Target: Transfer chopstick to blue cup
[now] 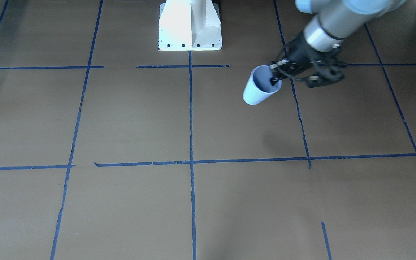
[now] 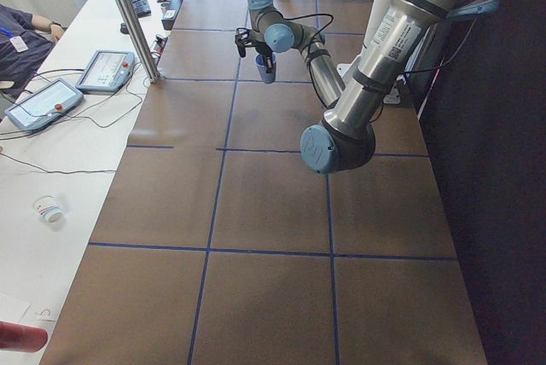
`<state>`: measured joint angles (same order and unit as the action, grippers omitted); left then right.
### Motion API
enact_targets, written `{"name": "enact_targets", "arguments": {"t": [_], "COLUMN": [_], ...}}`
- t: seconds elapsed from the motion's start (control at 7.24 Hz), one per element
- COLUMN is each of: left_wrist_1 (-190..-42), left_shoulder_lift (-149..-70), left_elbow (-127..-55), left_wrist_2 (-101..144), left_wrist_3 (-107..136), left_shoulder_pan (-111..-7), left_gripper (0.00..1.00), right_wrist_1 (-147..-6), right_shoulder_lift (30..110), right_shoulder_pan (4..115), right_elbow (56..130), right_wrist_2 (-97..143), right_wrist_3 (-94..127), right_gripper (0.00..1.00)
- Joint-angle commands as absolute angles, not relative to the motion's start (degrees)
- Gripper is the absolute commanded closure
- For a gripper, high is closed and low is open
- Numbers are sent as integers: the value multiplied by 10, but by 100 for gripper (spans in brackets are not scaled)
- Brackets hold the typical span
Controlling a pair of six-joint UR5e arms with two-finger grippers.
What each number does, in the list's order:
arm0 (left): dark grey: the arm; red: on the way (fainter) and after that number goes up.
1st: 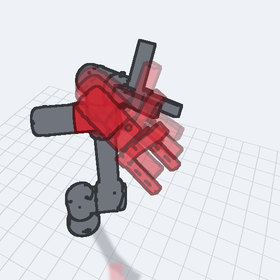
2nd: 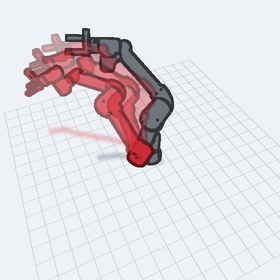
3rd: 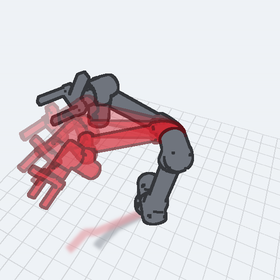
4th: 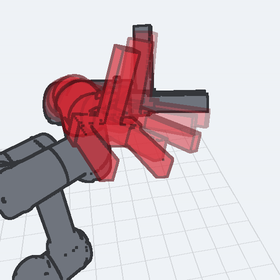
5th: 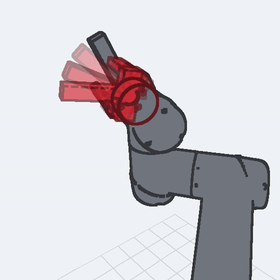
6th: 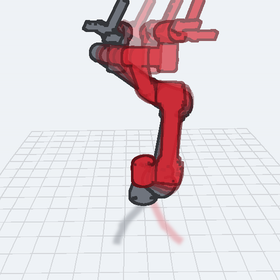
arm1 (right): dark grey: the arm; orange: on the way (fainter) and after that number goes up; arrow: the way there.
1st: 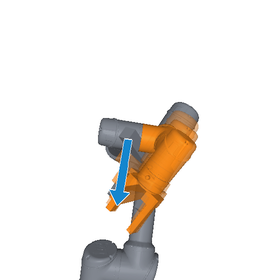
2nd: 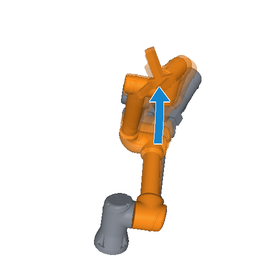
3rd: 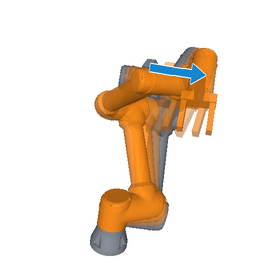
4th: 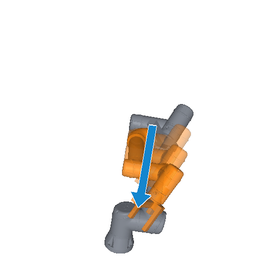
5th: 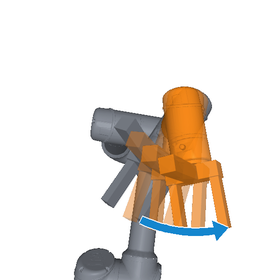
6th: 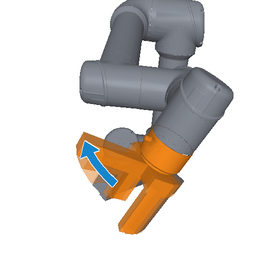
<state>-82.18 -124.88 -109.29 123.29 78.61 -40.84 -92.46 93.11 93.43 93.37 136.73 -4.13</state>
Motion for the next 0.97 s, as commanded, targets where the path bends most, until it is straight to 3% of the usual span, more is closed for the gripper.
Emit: {"name": "enact_targets", "arguments": {"t": [0.0,0.83], "left_wrist_1": [-853,-976], "left_shoulder_lift": [-1304,-1326], "left_elbow": [-1008,-914], "left_wrist_2": [1202,1167], "left_wrist_3": [802,816], "left_shoulder_pan": [-374,-319], "left_gripper": [100,95], "right_wrist_1": [-925,-925], "right_shoulder_lift": [930,930], "right_shoulder_pan": [934,933], "right_elbow": [936,941], "right_wrist_2": [1368,1368], "right_wrist_3": [-41,-41], "right_gripper": [0,0]}}
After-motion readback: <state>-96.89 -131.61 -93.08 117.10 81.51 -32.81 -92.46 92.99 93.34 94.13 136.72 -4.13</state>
